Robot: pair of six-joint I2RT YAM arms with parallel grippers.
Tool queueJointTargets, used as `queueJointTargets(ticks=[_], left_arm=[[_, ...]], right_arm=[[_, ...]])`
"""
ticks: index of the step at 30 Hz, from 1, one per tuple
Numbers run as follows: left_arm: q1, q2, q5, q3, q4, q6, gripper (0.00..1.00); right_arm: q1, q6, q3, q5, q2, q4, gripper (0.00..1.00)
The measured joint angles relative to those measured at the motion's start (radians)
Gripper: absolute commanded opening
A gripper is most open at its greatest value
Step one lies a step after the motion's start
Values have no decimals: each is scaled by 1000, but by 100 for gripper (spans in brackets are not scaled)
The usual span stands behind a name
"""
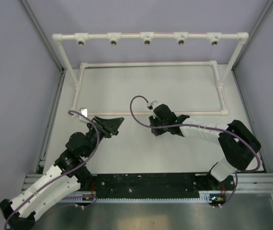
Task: Install the water faucets
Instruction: Pick up the adaptor at the center of the board.
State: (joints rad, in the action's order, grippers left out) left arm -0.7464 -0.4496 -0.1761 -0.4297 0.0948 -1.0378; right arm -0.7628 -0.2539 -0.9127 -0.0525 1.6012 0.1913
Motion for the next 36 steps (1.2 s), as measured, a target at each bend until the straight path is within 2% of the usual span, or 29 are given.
queueJointTargets(ticks=[8, 12, 14, 16, 19, 28, 36], left_arm=[[0, 10, 3, 18, -8, 0, 0], [0, 29, 4, 34, -19, 0, 0], [0, 41, 4, 41, -22, -1, 0], [0, 54, 4, 50, -26, -3, 0], [0, 64, 5, 70, -29, -8, 0], [0, 68, 12, 103, -44, -19, 0], [0, 70, 12, 105, -45, -28, 0]], right_arm=[[-188, 21, 153, 13, -121, -57, 4], [-207, 34, 209, 21, -143, -76, 16], [-209, 38, 222, 19, -151, -79, 30], [-212, 44, 231, 20, -156, -85, 41], [-221, 47, 240, 17, -162, -94, 47], [-243, 49, 280, -6, -241, -79, 49], [-243, 55, 284, -7, -239, -77, 47]])
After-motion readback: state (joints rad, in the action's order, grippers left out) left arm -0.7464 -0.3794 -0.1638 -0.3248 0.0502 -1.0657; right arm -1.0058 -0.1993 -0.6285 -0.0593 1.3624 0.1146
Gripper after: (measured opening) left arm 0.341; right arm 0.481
